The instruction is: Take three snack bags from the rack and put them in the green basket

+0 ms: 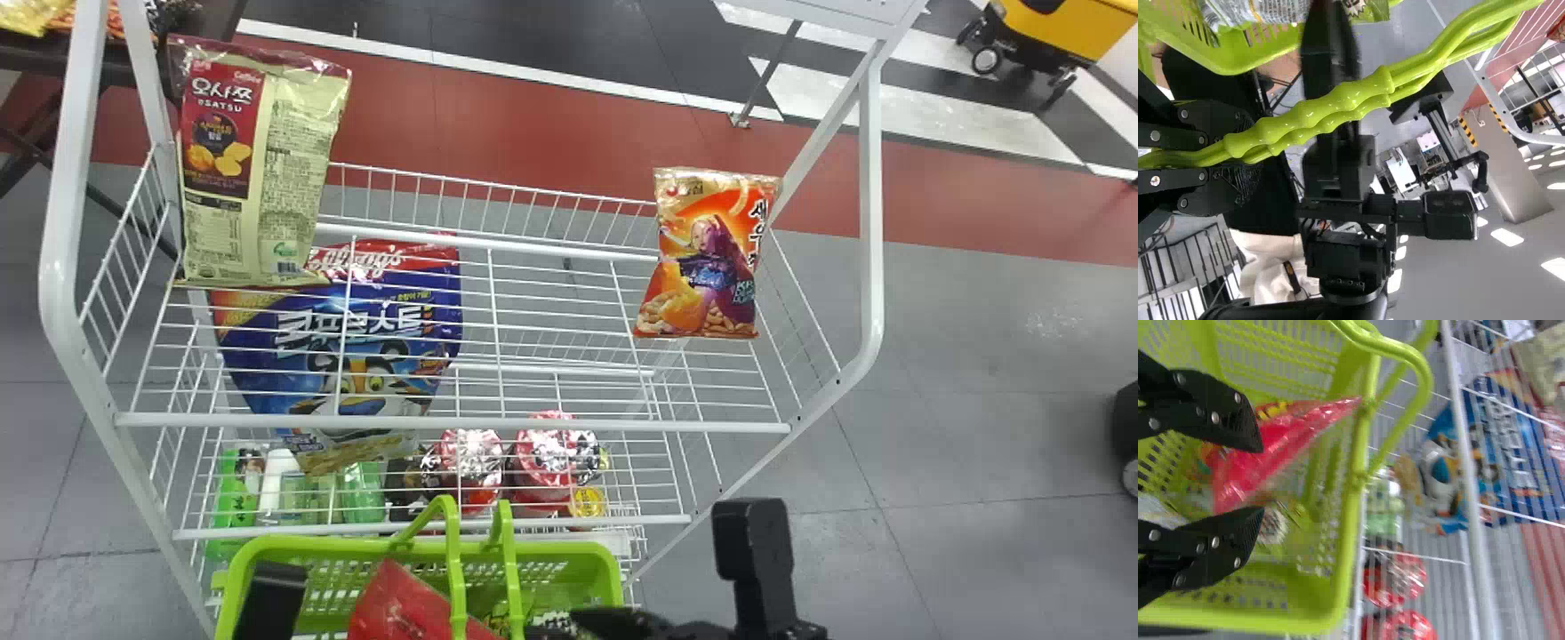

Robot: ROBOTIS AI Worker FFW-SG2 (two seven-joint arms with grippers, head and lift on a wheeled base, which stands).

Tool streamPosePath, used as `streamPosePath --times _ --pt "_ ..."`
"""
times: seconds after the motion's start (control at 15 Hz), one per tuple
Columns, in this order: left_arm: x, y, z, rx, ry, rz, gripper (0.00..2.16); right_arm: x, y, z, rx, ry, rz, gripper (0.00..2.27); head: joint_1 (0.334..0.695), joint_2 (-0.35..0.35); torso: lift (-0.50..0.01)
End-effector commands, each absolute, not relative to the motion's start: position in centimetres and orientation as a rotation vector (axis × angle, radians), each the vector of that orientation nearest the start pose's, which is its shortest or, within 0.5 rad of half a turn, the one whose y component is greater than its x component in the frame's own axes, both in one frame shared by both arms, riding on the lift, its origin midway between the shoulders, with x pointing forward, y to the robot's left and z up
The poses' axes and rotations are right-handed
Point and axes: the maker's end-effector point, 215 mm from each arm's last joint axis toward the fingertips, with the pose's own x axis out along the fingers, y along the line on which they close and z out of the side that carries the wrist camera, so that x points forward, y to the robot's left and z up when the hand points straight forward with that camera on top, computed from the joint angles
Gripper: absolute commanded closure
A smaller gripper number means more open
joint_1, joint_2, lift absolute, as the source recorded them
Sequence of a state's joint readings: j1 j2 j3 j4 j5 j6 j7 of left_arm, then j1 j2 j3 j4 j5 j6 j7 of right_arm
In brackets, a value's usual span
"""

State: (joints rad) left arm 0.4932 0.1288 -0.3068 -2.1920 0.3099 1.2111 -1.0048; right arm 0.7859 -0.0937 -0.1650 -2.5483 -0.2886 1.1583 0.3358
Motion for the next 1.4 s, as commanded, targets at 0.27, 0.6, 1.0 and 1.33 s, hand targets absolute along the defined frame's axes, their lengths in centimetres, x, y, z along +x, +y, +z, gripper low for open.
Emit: streamPosePath --times 0.27,0.6,1.0,1.33 --pt "14.1 -8.0 -40.2 -0.696 1.017 -1.404 1.80 35.0 -24.7 -31.7 0.162 0.231 0.232 0.06 0.695 -0.350 -0.007" --pt "13.8 -8.4 -40.2 -0.699 1.016 -1.416 1.80 43.6 -32.2 -29.5 0.045 0.009 -0.001 0.09 0.695 -0.350 -0.007" --pt "14.1 -8.3 -40.4 -0.693 1.016 -1.414 1.80 52.2 -38.7 -34.5 0.061 0.124 -0.097 0.09 0.695 -0.350 -0.007" --pt "14.3 -8.1 -40.3 -0.689 1.013 -1.422 1.80 56.0 -40.8 -38.8 0.063 0.255 -0.098 0.14 0.695 -0.350 -0.007"
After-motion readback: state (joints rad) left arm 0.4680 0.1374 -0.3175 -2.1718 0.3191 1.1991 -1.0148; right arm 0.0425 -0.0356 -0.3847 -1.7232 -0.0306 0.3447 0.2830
